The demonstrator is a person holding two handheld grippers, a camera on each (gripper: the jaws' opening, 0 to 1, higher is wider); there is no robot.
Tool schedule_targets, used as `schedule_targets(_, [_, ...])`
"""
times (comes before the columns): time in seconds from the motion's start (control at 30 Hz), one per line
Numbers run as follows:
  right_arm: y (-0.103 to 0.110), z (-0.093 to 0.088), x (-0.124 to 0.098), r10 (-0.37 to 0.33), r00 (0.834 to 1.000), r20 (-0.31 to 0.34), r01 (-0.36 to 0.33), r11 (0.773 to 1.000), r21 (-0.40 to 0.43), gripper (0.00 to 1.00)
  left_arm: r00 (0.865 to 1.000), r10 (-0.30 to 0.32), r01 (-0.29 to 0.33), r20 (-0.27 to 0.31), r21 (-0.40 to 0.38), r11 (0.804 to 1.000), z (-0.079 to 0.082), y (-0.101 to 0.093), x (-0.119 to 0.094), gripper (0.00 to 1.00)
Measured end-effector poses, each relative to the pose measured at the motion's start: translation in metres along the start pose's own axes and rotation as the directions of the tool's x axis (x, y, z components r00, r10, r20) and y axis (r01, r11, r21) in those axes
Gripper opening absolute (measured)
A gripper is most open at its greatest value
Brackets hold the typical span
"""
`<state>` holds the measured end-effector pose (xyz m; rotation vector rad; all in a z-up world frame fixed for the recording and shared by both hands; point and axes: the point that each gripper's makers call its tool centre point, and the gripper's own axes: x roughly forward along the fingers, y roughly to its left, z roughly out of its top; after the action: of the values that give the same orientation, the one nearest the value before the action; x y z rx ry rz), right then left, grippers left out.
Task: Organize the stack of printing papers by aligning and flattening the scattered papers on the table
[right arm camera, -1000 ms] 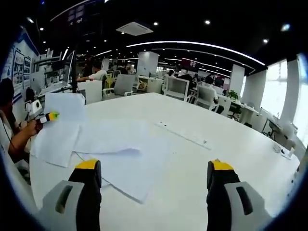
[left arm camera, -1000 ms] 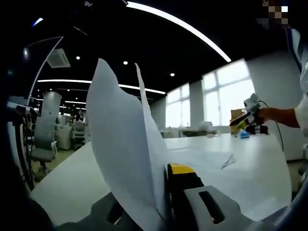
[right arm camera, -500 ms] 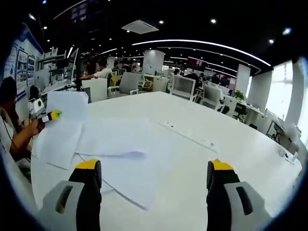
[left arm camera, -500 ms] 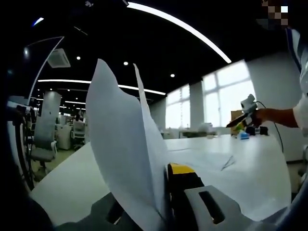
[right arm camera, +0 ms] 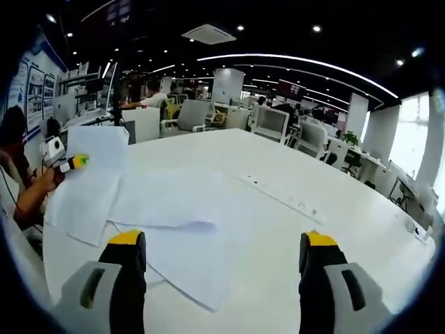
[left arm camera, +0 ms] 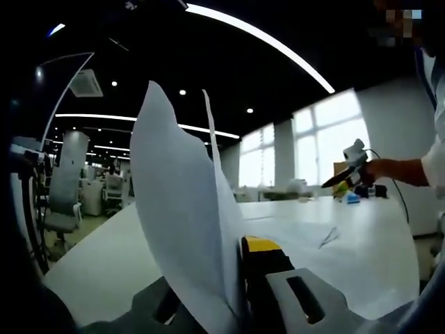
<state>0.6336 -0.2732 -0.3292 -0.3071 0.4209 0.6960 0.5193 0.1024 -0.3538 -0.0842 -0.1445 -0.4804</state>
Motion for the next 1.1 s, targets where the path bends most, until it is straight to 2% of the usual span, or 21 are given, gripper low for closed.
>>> schedule_targets(1.1, [0.016, -0.003, 0.034, 0.049, 0.997, -0.064, -0.051, 0.998, -0.028, 0.86, 1.0, -0.005, 0.005, 0.007, -0.004, 1.0, 0.002, 0.0, -0.001, 0.08])
